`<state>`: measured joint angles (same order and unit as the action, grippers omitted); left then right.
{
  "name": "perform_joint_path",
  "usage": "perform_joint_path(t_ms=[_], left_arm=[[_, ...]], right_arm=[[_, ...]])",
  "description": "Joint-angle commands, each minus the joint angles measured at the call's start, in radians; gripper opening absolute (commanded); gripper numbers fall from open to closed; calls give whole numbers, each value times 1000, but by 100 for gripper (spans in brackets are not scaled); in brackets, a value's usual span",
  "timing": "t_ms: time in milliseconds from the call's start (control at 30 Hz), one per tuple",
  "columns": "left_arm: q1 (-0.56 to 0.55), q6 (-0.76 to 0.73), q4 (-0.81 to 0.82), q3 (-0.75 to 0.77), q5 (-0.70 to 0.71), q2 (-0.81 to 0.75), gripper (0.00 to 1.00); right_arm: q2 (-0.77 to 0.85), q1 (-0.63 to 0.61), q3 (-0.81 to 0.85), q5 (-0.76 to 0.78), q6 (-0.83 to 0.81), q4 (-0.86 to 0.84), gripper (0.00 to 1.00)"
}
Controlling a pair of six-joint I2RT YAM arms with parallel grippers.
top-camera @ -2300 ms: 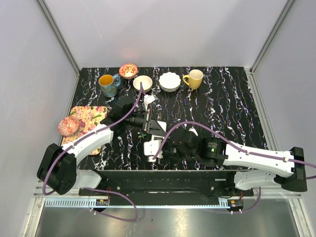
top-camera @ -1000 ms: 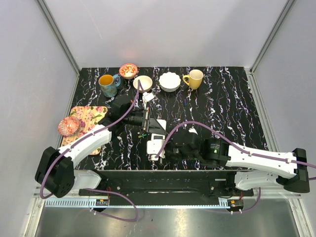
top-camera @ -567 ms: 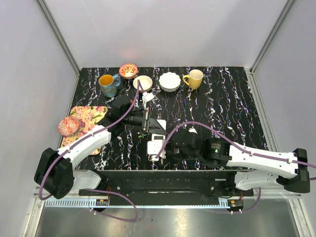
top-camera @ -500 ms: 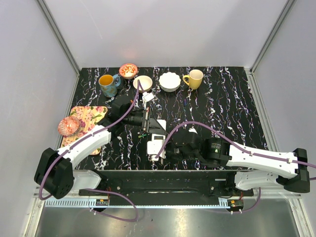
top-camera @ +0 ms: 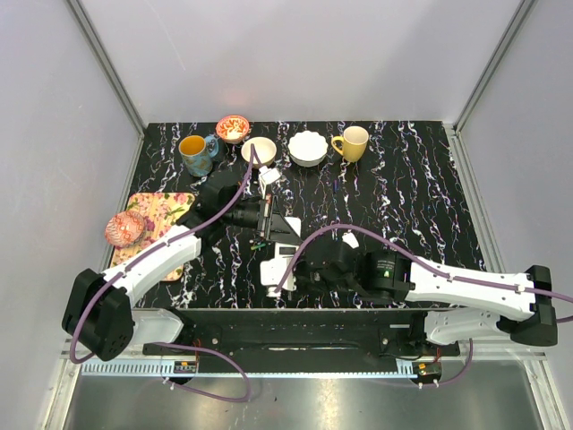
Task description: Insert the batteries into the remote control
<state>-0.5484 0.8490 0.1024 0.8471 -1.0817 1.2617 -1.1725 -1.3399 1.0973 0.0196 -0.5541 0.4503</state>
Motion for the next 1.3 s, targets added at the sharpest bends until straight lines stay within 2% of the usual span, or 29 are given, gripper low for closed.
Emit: perform_joint_path(t_ms=[0,233,400,600,833,967,1100,1267], left_arm=[[2,21,-15,89,-26,-47,0],[2,-103,-191,115,11,-38,0],[2,-113,-208,112,17,-36,0],[4,-25,-75,99,-1,-45,0],[4,8,-43,96,-17,-51,0],[2,96,95,49,-37,-62,0],[4,156,160,21,-46,-74,0],[4,292,371,-36,-54,-87,0]], right_arm=[[-47,-24,6,48,-15,171,0],[-64,-35,10,86,-33,191,0],[-65,-39,7,92,-38,197,0],[-56,-39,-5,82,-30,189,0],[-49,-41,-27,77,-38,189,0],[-42,-41,-43,78,-47,176,0],[-27,-39,-57,85,-52,162,0],[-15,-39,-70,80,-44,169,0]])
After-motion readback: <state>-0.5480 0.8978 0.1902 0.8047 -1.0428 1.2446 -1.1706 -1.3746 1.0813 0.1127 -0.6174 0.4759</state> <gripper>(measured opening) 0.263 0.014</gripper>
